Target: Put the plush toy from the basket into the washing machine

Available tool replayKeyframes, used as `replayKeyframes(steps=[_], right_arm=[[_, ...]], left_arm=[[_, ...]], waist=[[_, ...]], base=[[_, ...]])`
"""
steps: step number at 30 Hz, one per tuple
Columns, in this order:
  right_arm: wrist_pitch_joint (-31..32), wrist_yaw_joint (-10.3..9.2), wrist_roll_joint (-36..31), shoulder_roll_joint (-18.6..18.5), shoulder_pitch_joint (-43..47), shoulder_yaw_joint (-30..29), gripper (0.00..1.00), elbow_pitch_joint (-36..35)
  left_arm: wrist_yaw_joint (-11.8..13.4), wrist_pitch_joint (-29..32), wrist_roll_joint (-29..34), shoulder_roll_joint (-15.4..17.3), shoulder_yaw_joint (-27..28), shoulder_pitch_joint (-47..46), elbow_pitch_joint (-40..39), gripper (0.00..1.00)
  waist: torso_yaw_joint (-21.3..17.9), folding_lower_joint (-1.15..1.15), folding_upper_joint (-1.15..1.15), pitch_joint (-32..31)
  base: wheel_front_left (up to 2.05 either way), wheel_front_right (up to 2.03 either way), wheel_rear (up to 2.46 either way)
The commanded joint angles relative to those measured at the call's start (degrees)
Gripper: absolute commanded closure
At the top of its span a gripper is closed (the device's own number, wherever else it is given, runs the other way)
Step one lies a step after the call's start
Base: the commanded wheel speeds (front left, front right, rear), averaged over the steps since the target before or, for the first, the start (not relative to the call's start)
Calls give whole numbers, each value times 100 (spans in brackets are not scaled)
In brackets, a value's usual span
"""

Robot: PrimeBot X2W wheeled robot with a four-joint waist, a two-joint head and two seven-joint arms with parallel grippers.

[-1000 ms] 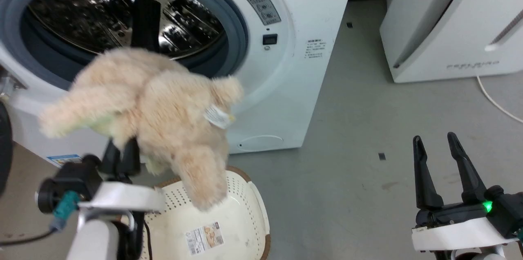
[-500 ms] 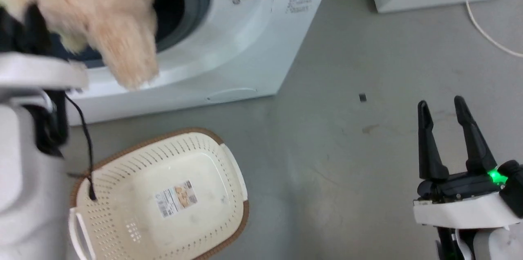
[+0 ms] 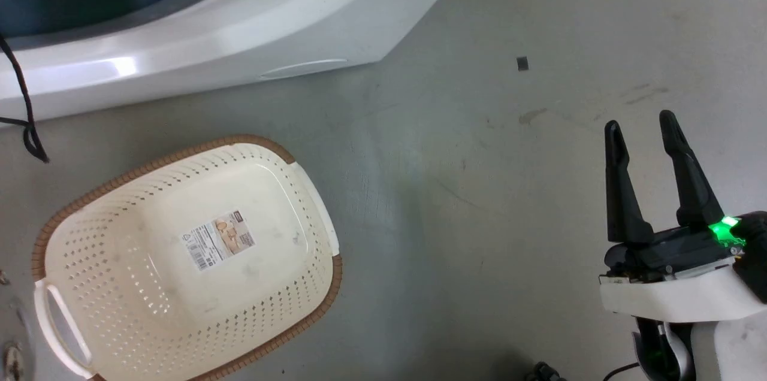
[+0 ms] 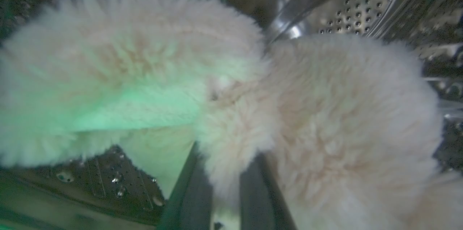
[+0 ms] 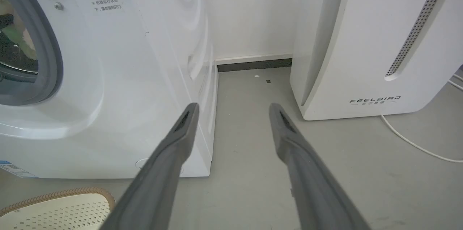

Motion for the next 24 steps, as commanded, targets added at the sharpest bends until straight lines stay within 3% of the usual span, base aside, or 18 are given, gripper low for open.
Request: replayKeyframes(steps=[1, 5, 6, 16, 17, 18, 19, 24], right_arm=[[-27, -5, 50, -3, -102, 25, 0, -32], [-27, -5, 56, -3, -184, 57, 0, -63], [-27, -5, 69, -3, -214, 87, 0, -62], [-27, -5, 68, -3, -261, 134, 0, 20], [-27, -5, 64, -3, -264, 131, 0, 35], [-27, -5, 58, -3, -268, 126, 0, 48], [-27, -5, 48, -3, -270, 118, 0, 62], [-27, -5, -32, -3, -242, 42, 0, 149]], left_arm=[[-9, 52, 69, 53, -74, -168, 126, 100], [-125, 320, 341, 176, -430, -500, 758, 100], [-254, 587, 502, 260, -670, -619, 1223, 100], [-572, 858, 623, 346, -1112, -829, 2071, 100], [-588, 813, 612, 340, -1132, -829, 2123, 95], [-601, 757, 608, 337, -1156, -821, 2170, 11], [-610, 700, 605, 332, -1178, -803, 2222, 0], [-642, 305, 533, 243, -1237, -569, 2483, 0]], waist=[[-35, -1, 0, 140], [-37, -1, 0, 313], [-31, -1, 0, 385], [36, -1, 0, 364], [48, -1, 0, 335], [61, -1, 0, 300], [76, -1, 0, 254], [180, -1, 0, -117]], base=[[0, 0, 0], [0, 0, 0], [0, 0, 0], [0, 0, 0], [0, 0, 0], [0, 0, 0], [0, 0, 0], [0, 0, 0]])
